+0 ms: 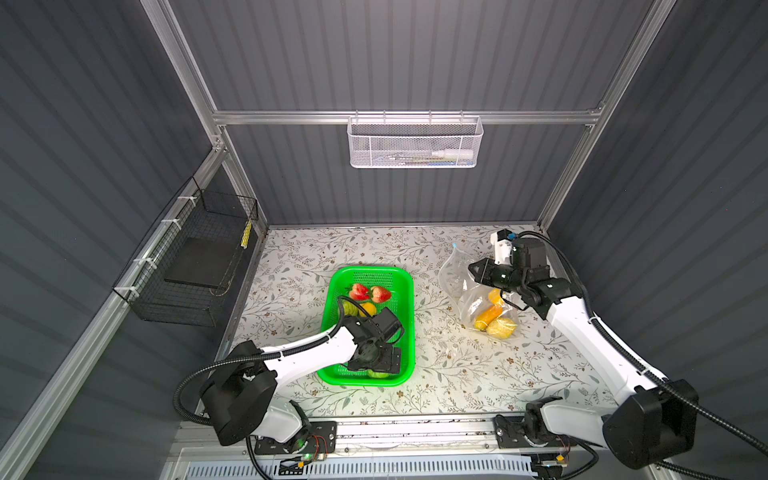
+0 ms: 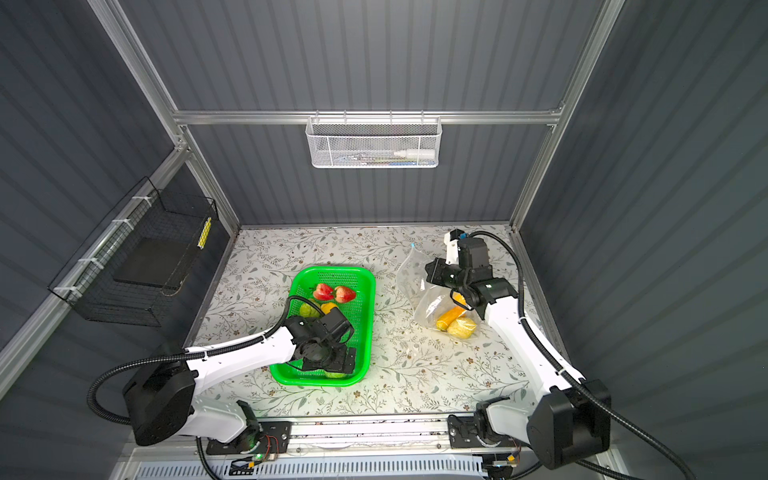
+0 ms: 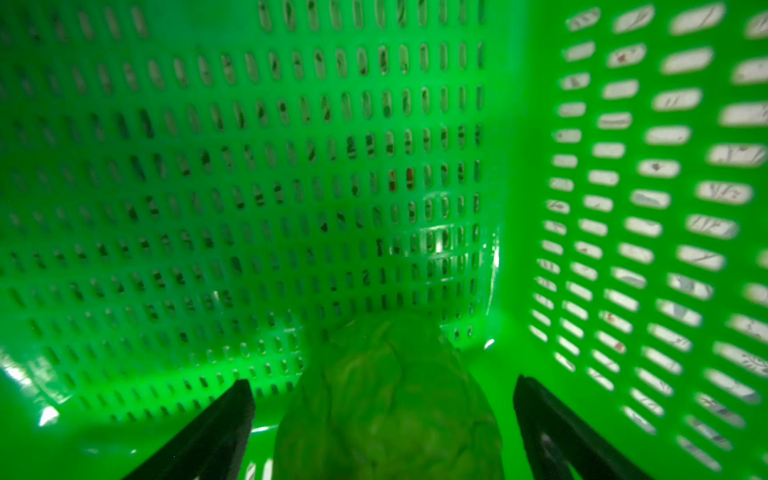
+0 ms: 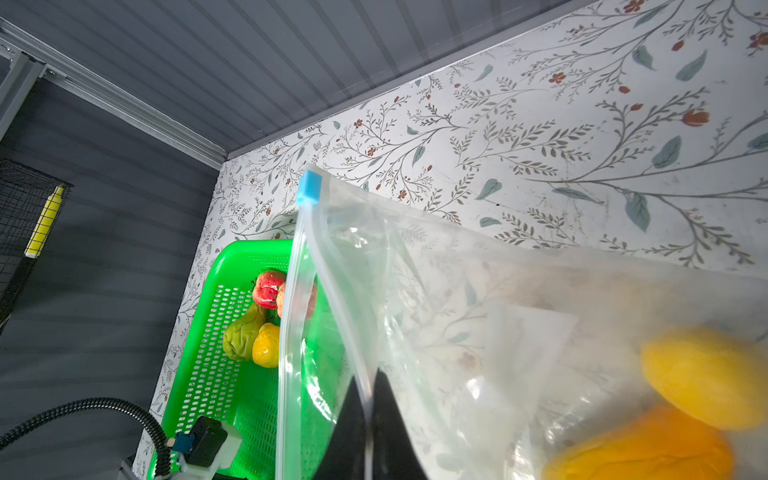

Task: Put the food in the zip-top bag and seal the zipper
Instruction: 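Grasp the green bumpy fruit with the left gripper and lift it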

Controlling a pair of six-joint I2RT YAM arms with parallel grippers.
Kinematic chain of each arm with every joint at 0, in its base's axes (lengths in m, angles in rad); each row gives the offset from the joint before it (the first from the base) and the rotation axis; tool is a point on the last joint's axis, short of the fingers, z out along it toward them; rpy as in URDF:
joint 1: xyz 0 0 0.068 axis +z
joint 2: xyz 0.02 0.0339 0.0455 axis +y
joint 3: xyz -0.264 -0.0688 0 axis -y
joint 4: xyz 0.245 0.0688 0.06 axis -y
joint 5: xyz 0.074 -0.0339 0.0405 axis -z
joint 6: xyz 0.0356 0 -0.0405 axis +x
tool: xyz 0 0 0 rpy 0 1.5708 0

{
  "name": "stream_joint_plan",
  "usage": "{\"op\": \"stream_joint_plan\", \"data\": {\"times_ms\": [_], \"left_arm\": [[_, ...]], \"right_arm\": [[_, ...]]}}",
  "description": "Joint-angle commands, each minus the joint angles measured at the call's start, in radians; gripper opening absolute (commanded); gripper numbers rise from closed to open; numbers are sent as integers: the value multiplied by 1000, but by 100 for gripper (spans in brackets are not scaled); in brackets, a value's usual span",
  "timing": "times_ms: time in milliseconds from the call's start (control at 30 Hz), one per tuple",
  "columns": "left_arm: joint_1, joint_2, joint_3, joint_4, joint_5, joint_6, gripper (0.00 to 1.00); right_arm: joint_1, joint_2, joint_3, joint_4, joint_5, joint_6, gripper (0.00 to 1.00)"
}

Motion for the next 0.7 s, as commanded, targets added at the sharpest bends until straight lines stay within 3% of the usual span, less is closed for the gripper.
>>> {"op": "stream_joint_plan", "data": {"times_ms": [0, 400, 667], "left_arm": [[-9, 9, -16, 9, 18, -4, 96], [-12, 12, -36, 56, 48, -3, 65], [-4, 8, 11, 14, -30, 29, 62]], "right_arm": [[5, -11, 11, -11, 14, -1, 8], [5, -19, 8, -14, 21, -3, 8], [5, -27, 6, -16, 24, -3, 8]]}}
